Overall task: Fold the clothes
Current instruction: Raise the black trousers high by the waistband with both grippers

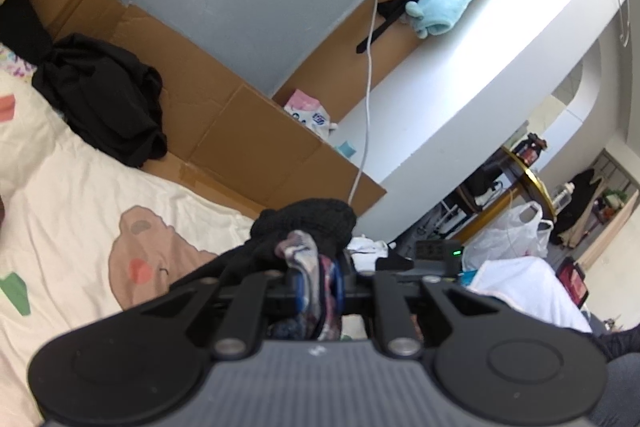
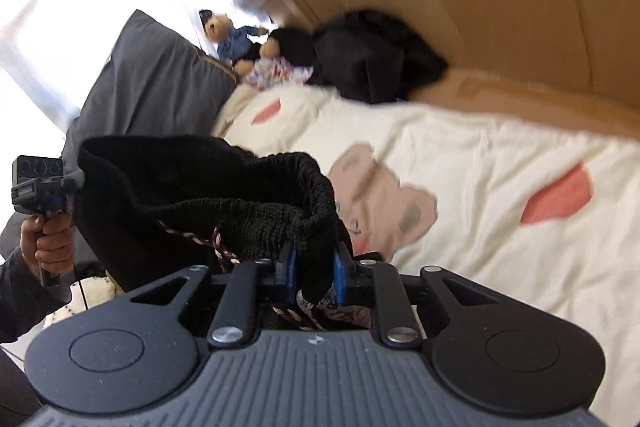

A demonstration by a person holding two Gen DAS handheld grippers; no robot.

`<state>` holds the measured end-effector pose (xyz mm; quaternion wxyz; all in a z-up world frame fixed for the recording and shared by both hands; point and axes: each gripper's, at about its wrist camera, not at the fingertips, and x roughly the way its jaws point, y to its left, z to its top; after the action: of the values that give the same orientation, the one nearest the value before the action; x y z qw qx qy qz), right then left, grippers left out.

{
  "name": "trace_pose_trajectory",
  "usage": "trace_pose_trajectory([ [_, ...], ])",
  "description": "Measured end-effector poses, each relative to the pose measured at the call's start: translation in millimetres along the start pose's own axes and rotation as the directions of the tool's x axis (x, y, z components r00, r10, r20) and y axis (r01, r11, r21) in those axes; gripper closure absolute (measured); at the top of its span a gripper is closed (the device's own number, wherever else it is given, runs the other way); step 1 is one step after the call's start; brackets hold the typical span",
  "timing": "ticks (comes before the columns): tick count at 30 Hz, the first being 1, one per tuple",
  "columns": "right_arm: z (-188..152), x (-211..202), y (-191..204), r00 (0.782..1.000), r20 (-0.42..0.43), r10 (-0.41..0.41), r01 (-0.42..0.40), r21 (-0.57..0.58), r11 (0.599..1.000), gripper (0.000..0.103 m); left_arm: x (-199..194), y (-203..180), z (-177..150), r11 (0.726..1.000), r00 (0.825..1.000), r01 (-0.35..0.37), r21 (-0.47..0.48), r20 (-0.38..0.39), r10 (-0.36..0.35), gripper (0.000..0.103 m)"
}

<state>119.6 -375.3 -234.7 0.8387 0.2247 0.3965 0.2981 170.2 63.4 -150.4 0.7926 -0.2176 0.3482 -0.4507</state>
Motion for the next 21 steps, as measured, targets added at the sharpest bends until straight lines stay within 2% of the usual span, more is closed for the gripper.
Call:
trace_pose_trajectory([
  [6,27.1,-43.2,44.4,0.996,0.074,-0.041,0.047,-0.081,0.996,0.088,-11.7,-27.3,22.5,0.998,0.999,-0.032,0.055,0.03,0.031,0.089],
  [10,48.4,-76.6,74.9,0.988,0.136,-0.072,0.089,-0.126,0.988,0.089,-26.4,-53.0,44.9,0.995,0.994,-0.059,0.083,0.093,0.051,0.089],
  [21,103.7,-173.0,166.6,0.936,0.318,-0.153,0.237,-0.245,0.94,0.089,-73.0,-147.7,95.2,0.975,0.974,-0.092,0.204,0.222,0.045,0.089],
])
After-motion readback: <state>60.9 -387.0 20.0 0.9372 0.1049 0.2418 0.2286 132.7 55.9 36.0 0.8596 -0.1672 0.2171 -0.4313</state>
